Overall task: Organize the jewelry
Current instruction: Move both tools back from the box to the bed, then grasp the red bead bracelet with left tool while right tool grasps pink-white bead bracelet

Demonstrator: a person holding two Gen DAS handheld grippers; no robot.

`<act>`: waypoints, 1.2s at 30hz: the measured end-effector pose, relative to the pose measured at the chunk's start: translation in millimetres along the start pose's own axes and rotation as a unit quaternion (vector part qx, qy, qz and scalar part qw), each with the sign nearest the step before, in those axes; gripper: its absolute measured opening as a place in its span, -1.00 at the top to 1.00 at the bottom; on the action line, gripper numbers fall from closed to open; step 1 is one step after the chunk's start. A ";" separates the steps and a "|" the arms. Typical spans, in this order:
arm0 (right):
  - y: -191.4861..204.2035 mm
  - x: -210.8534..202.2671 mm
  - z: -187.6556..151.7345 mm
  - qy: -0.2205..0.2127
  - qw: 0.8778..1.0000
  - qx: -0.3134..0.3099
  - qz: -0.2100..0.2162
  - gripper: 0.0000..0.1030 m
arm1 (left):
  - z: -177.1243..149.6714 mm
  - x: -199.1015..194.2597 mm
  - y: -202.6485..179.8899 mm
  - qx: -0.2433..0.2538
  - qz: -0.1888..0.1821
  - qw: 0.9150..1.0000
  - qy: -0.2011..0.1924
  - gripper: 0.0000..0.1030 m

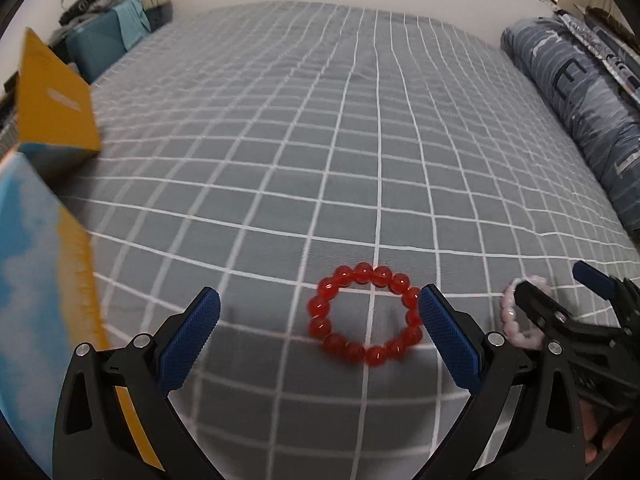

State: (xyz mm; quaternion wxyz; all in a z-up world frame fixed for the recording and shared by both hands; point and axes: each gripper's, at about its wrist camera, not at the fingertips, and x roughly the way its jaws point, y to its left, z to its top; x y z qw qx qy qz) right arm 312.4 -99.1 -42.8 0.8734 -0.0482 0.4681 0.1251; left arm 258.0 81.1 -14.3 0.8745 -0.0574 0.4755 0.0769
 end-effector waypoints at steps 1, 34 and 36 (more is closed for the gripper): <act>-1.5 3.4 -1.8 0.006 1.000 0.000 0.004 -0.86 | -1.2 7.5 -1.5 0.001 0.001 1.000 0.001 -0.89; 0.1 23.4 -6.0 0.029 0.999 -0.007 -0.016 0.46 | -7.1 32.2 -7.6 0.003 -0.012 0.999 0.033 0.68; 1.2 23.4 -6.4 0.028 0.999 -0.007 -0.021 0.61 | -6.8 32.0 -7.4 0.004 -0.010 0.999 0.031 0.69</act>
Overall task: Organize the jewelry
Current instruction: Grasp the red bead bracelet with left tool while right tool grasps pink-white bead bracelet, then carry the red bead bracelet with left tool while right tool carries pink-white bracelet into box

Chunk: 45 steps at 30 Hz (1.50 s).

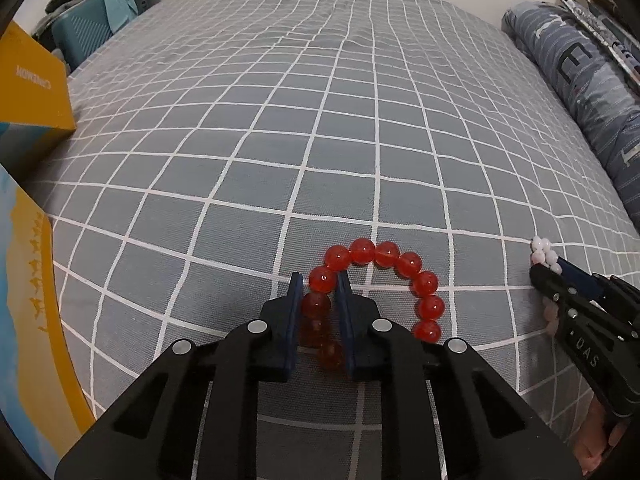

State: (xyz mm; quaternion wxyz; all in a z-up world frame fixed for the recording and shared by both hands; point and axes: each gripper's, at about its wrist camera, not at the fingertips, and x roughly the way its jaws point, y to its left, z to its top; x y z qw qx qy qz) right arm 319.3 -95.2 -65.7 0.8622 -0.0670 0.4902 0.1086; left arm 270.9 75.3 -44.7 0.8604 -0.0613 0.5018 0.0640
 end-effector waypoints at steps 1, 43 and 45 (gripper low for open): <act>0.1 -0.2 -0.1 -0.001 1.000 0.002 -0.001 0.62 | 0.1 -0.7 0.6 0.000 -0.001 1.000 -0.002 0.70; 18.7 -102.7 -0.4 -0.103 0.994 0.017 0.014 0.62 | -1.6 -125.1 8.1 0.000 -0.021 0.996 -0.085 0.74; 22.3 -109.8 -0.8 -0.108 0.994 0.016 0.013 0.62 | -2.6 -132.3 11.2 -0.002 -0.021 0.996 -0.088 0.74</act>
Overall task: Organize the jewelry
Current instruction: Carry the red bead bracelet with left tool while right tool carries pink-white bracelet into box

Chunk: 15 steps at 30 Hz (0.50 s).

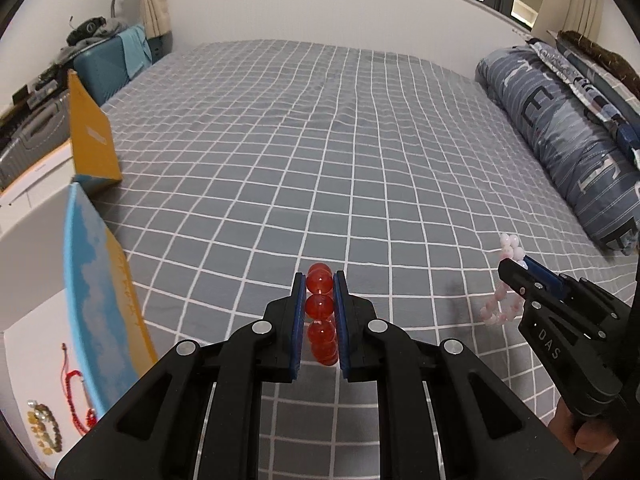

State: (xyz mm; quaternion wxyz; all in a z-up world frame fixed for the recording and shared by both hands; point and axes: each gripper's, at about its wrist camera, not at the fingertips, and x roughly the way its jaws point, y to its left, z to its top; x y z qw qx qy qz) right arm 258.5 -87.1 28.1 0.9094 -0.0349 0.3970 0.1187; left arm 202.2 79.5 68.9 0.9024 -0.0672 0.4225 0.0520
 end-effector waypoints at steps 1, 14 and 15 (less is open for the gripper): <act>3.9 -5.4 1.0 -0.003 1.000 -0.002 -0.002 0.62 | -0.1 -4.8 2.1 -0.001 0.000 1.000 -0.002 0.74; 59.9 -56.7 18.2 -0.033 0.999 -0.024 0.025 0.62 | 0.3 -68.1 40.2 -0.023 0.028 0.999 -0.037 0.74; 66.9 -62.0 19.7 -0.037 0.999 -0.025 0.029 0.62 | 0.3 -72.9 44.2 -0.025 0.031 0.998 -0.040 0.74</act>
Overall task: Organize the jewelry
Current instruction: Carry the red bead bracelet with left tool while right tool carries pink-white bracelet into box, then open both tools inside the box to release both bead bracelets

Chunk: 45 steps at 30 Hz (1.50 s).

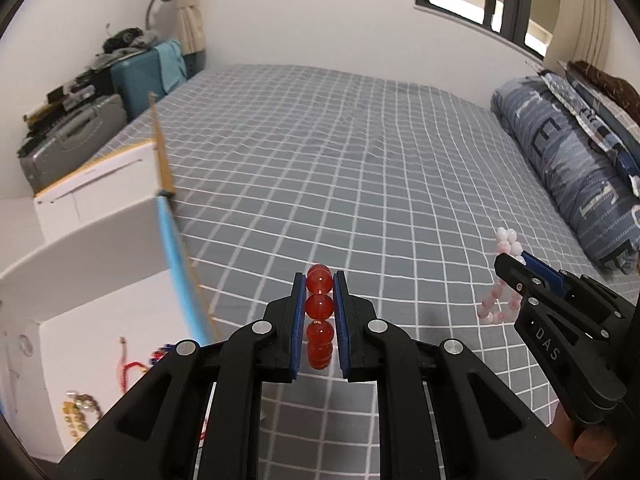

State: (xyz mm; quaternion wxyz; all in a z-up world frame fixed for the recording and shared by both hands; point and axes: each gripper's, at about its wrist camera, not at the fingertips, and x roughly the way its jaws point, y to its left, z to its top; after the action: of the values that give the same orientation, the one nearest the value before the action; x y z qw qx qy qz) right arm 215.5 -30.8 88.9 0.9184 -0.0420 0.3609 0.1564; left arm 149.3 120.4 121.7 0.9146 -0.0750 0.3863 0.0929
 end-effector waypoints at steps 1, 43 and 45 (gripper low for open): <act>5.5 -4.3 2.2 -0.003 1.000 -0.001 0.003 0.62 | 0.2 -5.8 5.1 -0.003 0.003 1.000 -0.004 0.74; 309.9 43.0 -36.8 0.124 0.967 -0.174 0.135 0.62 | -96.0 -36.9 262.6 -0.152 0.131 0.976 0.079 0.74; 310.4 46.8 -38.7 0.128 0.967 -0.175 0.133 0.62 | -96.6 -36.8 264.9 -0.154 0.133 0.976 0.079 0.74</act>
State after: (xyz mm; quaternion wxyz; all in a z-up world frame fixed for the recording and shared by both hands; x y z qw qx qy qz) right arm 124.1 267.9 39.9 0.8139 -0.1732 0.4449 0.3311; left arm -3.1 353.5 64.2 0.8380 -0.1696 0.4454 0.2658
